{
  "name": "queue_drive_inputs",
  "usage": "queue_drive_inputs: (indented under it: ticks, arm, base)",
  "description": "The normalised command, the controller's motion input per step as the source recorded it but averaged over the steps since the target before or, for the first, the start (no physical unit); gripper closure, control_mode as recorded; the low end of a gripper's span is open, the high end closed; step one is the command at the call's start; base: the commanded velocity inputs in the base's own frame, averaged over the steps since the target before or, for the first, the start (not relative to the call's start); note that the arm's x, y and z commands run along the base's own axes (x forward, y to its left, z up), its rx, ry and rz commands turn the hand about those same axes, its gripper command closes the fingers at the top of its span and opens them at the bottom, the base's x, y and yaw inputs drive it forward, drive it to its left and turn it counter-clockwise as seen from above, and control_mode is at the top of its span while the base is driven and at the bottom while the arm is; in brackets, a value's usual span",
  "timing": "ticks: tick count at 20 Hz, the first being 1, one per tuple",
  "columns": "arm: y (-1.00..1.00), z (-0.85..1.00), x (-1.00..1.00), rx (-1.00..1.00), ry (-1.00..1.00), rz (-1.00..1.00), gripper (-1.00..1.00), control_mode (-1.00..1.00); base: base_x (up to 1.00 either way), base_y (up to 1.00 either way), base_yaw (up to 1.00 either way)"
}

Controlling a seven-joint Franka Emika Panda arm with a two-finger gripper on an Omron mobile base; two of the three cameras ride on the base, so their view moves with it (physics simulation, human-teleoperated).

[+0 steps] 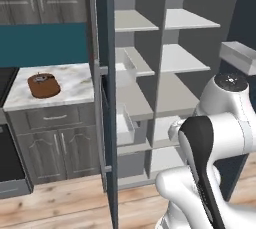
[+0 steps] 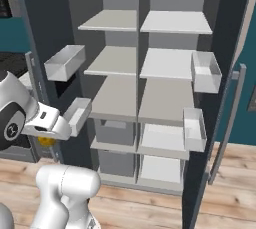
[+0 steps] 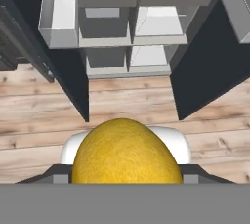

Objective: Retrieve a lemon from the fridge and place it on the cutting board with the fish.

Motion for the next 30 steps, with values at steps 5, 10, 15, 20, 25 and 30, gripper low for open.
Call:
queue_drive_inputs:
  ticks: [5,10,15,20,25,30]
  arm:
    - [0.00,0.00,0.00,0.00,0.00,0.00,1.00,1.00]
    - [0.00,0.00,0.00,0.00,0.00,0.00,1.00,1.00]
    - [0.00,0.00,0.00,0.00,0.00,0.00,1.00,1.00]
    - [0.00,0.00,0.00,0.00,0.00,0.00,1.00,1.00]
    - [0.00,0.00,0.00,0.00,0.00,0.00,1.00,1.00]
    - [0.00,0.00,0.00,0.00,0.00,0.00,1.00,1.00]
  base:
    - [-0.09,1.00,-0.15]
    - [0.00,1.00,-0.06]
    - [0.00,1.00,-0.06]
    - [0.12,1.00,-0.09]
    - [0.77,0.86,-0.15]
    - [1.00,0.66,-0.22]
